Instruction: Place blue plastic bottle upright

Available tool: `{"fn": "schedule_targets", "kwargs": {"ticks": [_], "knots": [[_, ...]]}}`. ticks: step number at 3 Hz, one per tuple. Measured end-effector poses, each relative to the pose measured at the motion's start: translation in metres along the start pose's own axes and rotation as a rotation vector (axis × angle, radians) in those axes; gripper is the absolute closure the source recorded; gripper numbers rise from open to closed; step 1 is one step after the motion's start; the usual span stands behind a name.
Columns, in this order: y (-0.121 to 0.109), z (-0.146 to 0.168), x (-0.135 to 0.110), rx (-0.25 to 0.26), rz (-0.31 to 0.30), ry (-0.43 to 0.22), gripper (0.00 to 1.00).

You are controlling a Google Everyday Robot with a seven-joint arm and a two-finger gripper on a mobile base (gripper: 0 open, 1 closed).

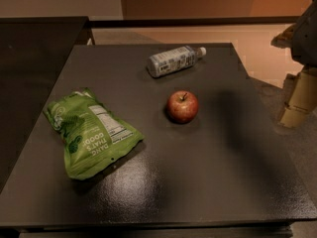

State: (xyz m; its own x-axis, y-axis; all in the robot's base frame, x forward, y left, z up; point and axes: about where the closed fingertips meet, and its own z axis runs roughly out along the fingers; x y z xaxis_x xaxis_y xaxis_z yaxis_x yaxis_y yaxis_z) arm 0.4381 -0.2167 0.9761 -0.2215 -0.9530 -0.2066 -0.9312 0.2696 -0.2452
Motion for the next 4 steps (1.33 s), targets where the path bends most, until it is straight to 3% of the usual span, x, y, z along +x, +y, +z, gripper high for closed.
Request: {"fn": "schedule_targets", "kwargs": {"ticks": [2, 3, 4], "knots": [[-0.004, -0.018, -0.005, 0.002, -0.006, -0.012, 0.00], [-0.034, -0.014, -0.022, 0.007, -0.041, -0.047, 0.00], [-0.069, 0.024, -0.044, -0.008, -0.104, -0.077, 0.00]]}}
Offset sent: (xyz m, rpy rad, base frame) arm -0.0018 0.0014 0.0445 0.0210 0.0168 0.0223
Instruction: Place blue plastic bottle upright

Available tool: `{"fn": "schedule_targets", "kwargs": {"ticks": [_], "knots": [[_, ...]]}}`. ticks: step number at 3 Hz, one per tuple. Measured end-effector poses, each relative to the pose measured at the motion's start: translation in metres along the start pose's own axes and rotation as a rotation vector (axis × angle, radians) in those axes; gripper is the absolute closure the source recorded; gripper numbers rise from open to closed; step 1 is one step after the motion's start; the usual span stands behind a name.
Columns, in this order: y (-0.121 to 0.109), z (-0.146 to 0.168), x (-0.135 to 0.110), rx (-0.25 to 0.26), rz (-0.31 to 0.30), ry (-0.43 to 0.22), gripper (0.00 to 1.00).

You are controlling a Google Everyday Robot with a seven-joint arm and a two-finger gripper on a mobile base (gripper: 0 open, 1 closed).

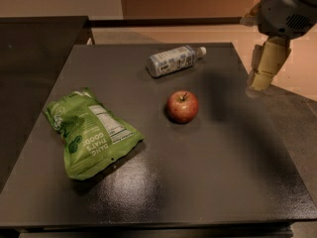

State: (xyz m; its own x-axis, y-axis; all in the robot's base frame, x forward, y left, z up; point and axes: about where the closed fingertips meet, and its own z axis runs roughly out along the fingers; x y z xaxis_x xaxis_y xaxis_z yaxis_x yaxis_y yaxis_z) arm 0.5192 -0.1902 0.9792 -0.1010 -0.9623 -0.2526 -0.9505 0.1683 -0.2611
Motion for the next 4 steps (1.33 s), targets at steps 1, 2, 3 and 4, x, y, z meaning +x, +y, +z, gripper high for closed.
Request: {"fn": "schedule_targets", "kwargs": {"ticks": [1, 2, 3, 4], "knots": [[-0.025, 0.047, -0.018, -0.016, -0.055, -0.029, 0.00], [-0.052, 0.078, -0.034, -0.023, -0.105, -0.054, 0.00], [-0.082, 0.096, -0.048, -0.041, -0.153, -0.072, 0.00], [-0.109, 0.108, -0.066, -0.067, -0.208, -0.078, 0.00]]}}
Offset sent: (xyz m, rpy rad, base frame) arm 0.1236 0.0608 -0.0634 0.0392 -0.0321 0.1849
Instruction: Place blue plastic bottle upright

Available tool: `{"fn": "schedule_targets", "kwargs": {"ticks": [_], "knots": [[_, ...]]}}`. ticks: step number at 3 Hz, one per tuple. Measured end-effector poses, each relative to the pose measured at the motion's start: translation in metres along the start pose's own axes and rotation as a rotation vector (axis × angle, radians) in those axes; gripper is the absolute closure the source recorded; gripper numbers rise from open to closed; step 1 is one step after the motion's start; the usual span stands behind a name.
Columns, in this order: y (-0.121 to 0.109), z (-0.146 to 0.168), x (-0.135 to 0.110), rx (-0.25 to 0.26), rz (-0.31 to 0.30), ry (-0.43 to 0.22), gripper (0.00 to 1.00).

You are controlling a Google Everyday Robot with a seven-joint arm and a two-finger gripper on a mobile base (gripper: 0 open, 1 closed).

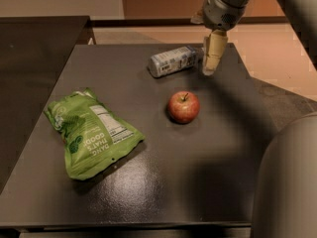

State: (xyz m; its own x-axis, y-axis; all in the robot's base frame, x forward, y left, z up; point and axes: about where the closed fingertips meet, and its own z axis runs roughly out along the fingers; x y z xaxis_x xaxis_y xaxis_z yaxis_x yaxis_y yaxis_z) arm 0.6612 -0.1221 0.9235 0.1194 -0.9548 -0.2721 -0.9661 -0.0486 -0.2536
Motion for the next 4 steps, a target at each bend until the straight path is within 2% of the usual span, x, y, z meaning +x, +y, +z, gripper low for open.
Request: {"fn": "schedule_targets", "kwargs": {"ticks": [2, 4], "knots": [[-0.036, 0.014, -0.030, -0.018, -0.092, 0.007, 0.00], [-0.046, 0.035, -0.039, -0.034, -0.151, 0.068, 0.00]]}}
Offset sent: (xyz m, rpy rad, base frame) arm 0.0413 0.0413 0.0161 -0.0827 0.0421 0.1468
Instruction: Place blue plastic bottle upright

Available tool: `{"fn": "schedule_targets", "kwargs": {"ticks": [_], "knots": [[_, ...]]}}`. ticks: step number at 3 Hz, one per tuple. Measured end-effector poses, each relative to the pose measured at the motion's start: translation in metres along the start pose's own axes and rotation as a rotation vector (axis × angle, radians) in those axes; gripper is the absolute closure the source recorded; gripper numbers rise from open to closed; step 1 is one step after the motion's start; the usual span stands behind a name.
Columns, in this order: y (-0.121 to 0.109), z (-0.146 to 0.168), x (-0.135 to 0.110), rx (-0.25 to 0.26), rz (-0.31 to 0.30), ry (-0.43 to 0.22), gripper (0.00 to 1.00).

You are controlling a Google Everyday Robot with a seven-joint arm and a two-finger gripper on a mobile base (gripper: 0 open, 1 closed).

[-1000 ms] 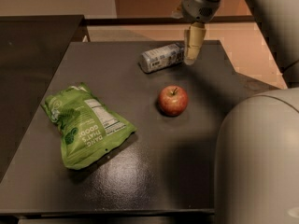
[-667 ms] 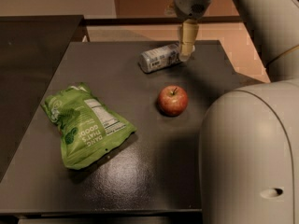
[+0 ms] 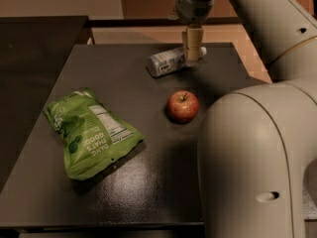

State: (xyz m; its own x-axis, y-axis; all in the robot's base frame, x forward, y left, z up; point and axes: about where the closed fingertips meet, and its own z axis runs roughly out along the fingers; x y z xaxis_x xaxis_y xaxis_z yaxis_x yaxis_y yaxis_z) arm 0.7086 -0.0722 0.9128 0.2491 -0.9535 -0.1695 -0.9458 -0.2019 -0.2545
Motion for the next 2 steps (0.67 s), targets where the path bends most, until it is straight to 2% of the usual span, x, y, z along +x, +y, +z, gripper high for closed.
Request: {"fn": "schedule_targets", "kwargs": {"ticks": [2], "knots": [[0.002, 0.028, 0.010, -0.060, -0.021, 0.037, 0.00]]}}
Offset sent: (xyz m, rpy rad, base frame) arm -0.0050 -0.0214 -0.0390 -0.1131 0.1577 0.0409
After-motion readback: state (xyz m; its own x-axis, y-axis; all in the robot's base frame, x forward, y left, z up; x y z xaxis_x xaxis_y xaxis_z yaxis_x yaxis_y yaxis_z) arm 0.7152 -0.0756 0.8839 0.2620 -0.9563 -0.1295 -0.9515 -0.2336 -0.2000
